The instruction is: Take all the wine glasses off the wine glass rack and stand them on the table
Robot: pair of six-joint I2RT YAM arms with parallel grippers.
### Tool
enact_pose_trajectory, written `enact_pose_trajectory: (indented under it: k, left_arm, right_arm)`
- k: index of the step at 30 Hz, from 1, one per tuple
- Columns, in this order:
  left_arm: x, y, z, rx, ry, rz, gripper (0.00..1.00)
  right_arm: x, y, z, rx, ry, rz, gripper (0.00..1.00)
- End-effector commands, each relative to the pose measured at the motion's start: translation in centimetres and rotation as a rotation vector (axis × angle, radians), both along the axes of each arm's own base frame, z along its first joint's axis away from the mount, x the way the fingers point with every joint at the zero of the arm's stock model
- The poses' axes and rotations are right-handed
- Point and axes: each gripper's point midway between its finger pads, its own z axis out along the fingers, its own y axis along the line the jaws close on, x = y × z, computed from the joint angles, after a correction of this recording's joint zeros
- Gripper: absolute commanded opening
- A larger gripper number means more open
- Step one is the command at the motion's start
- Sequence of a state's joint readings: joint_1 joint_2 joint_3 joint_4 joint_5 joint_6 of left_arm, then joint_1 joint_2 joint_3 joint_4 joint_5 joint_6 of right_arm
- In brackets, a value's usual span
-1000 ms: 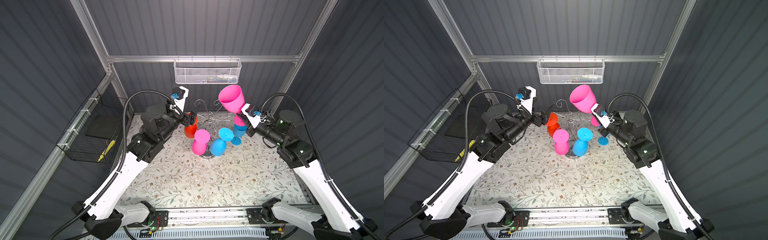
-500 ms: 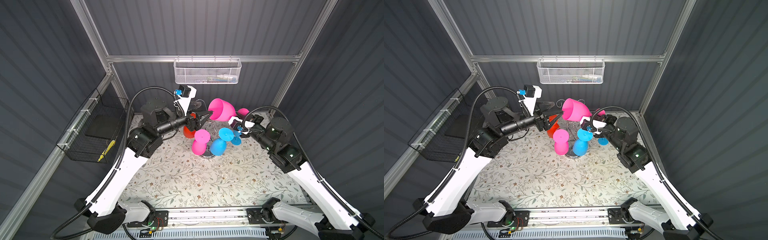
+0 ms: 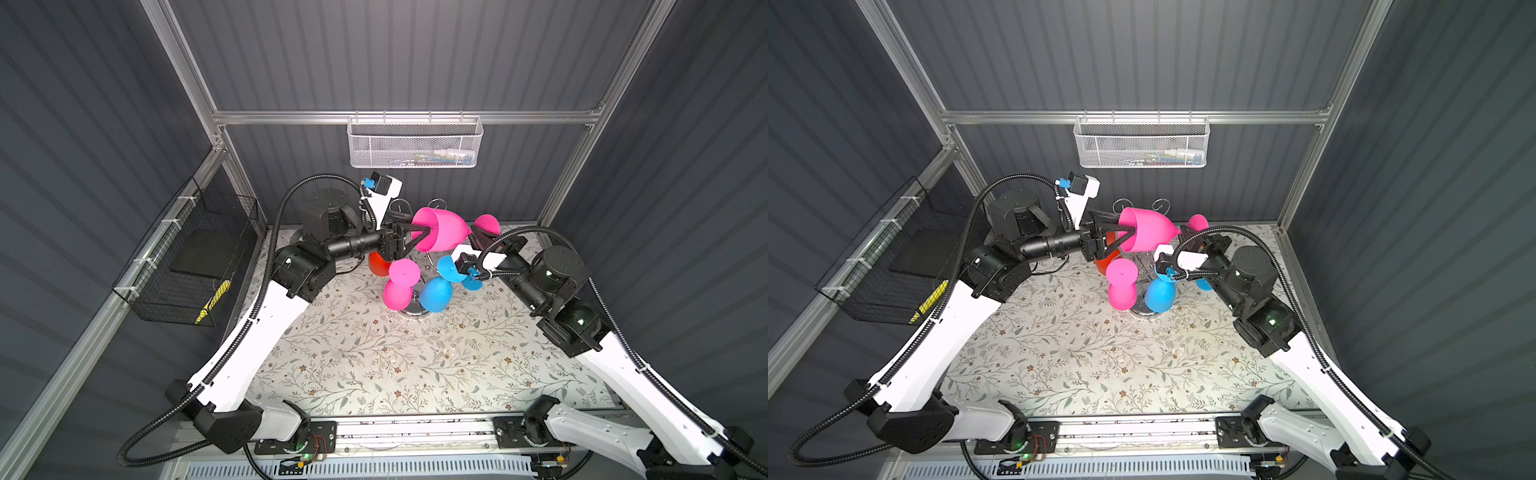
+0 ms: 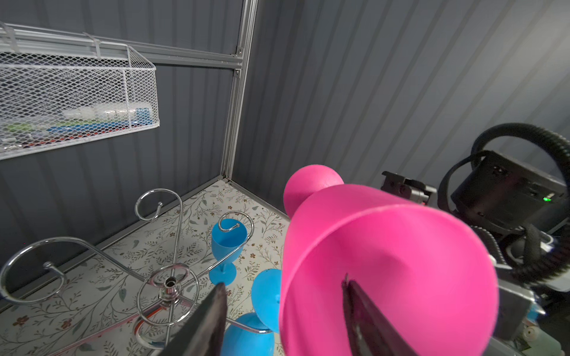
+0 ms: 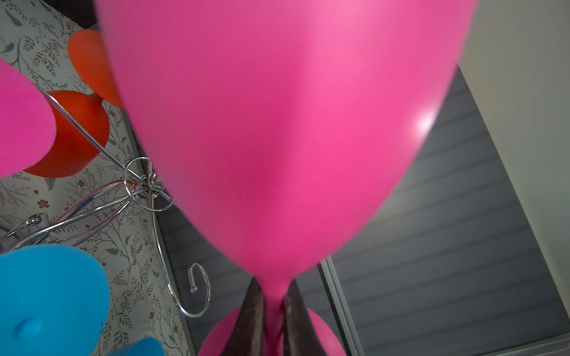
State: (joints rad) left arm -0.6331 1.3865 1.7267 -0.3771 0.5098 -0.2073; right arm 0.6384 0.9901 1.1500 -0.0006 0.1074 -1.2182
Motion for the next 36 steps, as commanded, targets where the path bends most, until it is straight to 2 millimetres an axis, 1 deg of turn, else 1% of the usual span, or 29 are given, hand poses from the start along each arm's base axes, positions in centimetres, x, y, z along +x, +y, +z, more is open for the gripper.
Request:
enact_pose_trajectory:
  k: [1, 3, 5, 9, 12, 16, 19, 23, 24, 25, 26, 28, 31, 36]
  left_arm:
    - [-0.2, -0.3, 0.7, -0.025, 0.003, -0.035, 0.54]
    - [0.2, -0.2, 0.3, -0.013, 0.016, -0.015, 0.47]
    - [0.4, -0.3, 0.1, -0.002, 0.021, -0.012, 0.42]
    - [0.2, -0.6, -0.2, 0.005, 0.038, -0.037, 0.32]
    - [0.3, -0.8, -0.6, 0.015, 0.048, -0.045, 0.22]
    - [0.2, -0.7, -0.8, 0.020, 0.048, -0.046, 0.14]
    - [0.0, -0.6, -0.8, 0.021, 0.042, -0.047, 0.00]
    - [-0.1, -0.6, -0.7, 0.012, 0.035, -0.049, 0.00]
    - [-0.2, -0.6, -0.6, 0.005, 0.032, -0.054, 0.00]
    - [-0.3, -0.6, -0.4, -0.003, 0.026, -0.056, 0.00]
    - [-0.3, -0.6, -0.3, -0.010, 0.021, -0.057, 0.00]
    - [-0.3, -0.4, 0.0, -0.020, 0.011, -0.045, 0.00]
    - [-0.1, 0.0, 0.5, -0.033, -0.013, -0.014, 0.00]
    - [0.2, 1.2, 1.7, -0.092, -0.087, 0.060, 0.00]
  right_arm:
    - [-0.1, -0.1, 0.6, -0.023, -0.051, -0.025, 0.00]
    - [0.0, 0.0, 0.5, -0.028, -0.063, -0.034, 0.00]
    - [0.1, 0.1, 0.3, -0.038, -0.075, -0.045, 0.00]
    - [0.2, 0.2, 0.3, -0.054, -0.094, -0.062, 0.00]
    - [0.2, 0.3, 0.3, -0.063, -0.101, -0.066, 0.00]
    - [0.4, 0.5, 0.1, -0.080, -0.108, -0.076, 0.00]
    - [0.5, 0.6, 0.2, -0.078, -0.111, -0.075, 0.00]
    - [0.6, 0.9, 0.2, -0.078, -0.109, -0.074, 0.00]
    - [0.6, 0.9, 0.2, -0.080, -0.110, -0.073, 0.03]
    - [0.6, 1.0, 0.1, -0.082, -0.110, -0.073, 0.10]
    - [0.6, 1.0, 0.2, -0.079, -0.115, -0.076, 0.27]
    - [0.8, 0.8, 0.8, -0.052, -0.155, -0.096, 0.98]
    - [0.8, 0.6, 1.7, -0.016, -0.224, -0.116, 0.99]
    - [0.4, 0.5, 2.1, 0.037, -0.223, -0.100, 0.99]
